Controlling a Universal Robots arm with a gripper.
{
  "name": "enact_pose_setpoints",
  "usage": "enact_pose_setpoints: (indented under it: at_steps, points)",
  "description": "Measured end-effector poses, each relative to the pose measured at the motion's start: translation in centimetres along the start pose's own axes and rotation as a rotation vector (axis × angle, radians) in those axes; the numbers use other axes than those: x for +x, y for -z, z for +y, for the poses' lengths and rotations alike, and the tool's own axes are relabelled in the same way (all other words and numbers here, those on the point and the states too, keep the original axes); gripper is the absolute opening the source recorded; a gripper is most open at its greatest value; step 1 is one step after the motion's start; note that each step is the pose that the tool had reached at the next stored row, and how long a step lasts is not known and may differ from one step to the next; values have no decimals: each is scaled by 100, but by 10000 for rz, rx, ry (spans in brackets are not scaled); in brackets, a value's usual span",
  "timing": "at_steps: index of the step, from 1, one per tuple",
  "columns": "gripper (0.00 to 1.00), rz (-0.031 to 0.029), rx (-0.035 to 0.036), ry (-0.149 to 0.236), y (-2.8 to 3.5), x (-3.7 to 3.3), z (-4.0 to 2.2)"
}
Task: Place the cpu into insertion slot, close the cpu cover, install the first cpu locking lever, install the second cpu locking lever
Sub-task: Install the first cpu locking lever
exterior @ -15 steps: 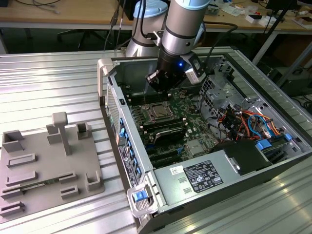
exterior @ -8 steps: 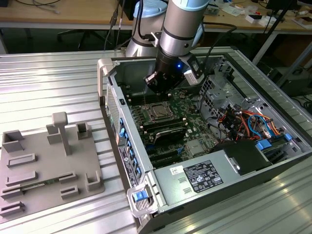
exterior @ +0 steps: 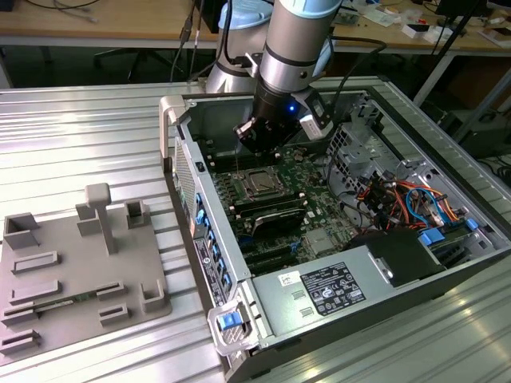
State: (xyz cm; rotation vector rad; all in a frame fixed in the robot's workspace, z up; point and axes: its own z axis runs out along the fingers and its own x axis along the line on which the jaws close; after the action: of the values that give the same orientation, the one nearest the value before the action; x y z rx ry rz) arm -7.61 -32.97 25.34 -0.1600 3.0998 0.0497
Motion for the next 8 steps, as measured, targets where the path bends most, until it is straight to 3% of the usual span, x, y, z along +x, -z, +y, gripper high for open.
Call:
enact_pose_setpoints:
  at_steps: [8]
  points:
    - [11, 2, -2, 61, 0, 12, 1]
